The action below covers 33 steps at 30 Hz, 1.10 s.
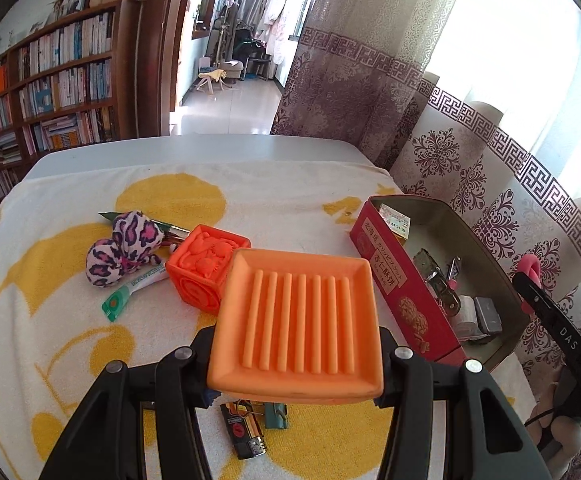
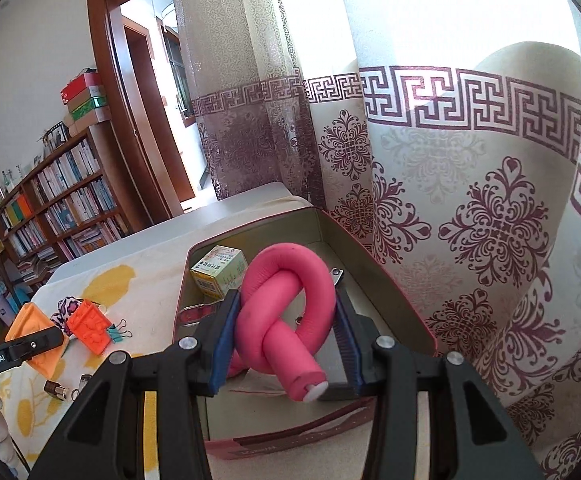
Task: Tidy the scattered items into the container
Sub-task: 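Carry the orange cube and pink knot into the red tin and open both tools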
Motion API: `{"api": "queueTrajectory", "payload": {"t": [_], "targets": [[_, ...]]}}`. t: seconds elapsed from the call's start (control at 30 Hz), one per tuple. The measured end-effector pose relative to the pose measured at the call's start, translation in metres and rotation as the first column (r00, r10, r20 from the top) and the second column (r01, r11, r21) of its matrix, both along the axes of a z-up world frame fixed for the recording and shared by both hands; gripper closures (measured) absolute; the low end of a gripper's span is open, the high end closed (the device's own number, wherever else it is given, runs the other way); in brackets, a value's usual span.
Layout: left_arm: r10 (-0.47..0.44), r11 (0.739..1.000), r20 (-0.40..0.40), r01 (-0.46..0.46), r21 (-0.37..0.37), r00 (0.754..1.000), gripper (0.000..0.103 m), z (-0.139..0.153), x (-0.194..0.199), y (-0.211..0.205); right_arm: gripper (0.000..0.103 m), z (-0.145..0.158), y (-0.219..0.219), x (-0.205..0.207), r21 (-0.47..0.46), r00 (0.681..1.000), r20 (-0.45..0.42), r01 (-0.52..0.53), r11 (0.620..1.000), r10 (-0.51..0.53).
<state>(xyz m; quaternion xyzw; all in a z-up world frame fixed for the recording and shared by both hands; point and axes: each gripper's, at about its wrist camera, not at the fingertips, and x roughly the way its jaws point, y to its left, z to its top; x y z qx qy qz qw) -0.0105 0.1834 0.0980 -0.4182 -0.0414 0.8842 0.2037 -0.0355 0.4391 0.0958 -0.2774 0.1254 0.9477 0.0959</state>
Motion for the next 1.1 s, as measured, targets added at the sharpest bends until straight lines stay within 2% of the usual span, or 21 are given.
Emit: {"api": "queueTrajectory", "payload": {"t": [0.1,0.23,0.3,0.37,0.4,0.63,0.87,0.97,1.1], "targets": [[-0.03,1.0,0.003,0.03,0.002,1.0,0.048,0.003,0.001,0.016,0.053,-0.008,0.01,-0.006,0.001,0.999,0.016,0.042,0.999,-0.042],[-0.079,0.997,0.008,0.079,-0.005,0.997,0.048,0.004,0.003,0.042,0.053,-0.013,0.023,0.0,-0.046,0.997,0.01,0.082,0.996,-0.081],[-0.108,0.994,0.016,0.109,-0.004,0.994,0.048,0.005,0.002,0.057,0.045,-0.01,0.027,0.007,-0.053,0.994,-0.017,0.105,0.993,-0.107],[-0.141,0.99,0.025,0.141,0.003,0.99,0.048,0.005,0.002,0.073,0.029,-0.006,0.031,0.013,-0.054,0.988,-0.053,0.141,0.989,-0.144],[-0.158,0.987,0.027,0.158,0.006,0.987,0.048,0.005,0.002,0.081,0.027,-0.004,0.032,0.017,-0.054,0.985,-0.068,0.156,0.986,-0.16],[-0.273,0.962,0.019,0.272,0.005,0.962,0.048,0.011,0.01,0.134,0.026,0.005,0.031,0.032,-0.024,0.962,-0.133,0.236,0.971,-0.237],[-0.354,0.935,0.04,0.354,0.023,0.934,0.046,0.005,0.012,0.167,0.024,0.017,0.031,0.055,0.016,0.907,-0.236,0.364,0.931,-0.35],[-0.367,0.93,0.045,0.365,0.05,0.929,0.044,0.007,0.012,0.167,0.024,0.016,0.033,0.055,0.009,0.91,-0.229,0.358,0.934,-0.347],[-0.334,0.942,0.042,0.332,0.057,0.942,0.042,0.01,0.009,0.154,0.023,0.016,0.029,0.052,0.027,0.92,-0.224,0.336,0.941,-0.322]]}}
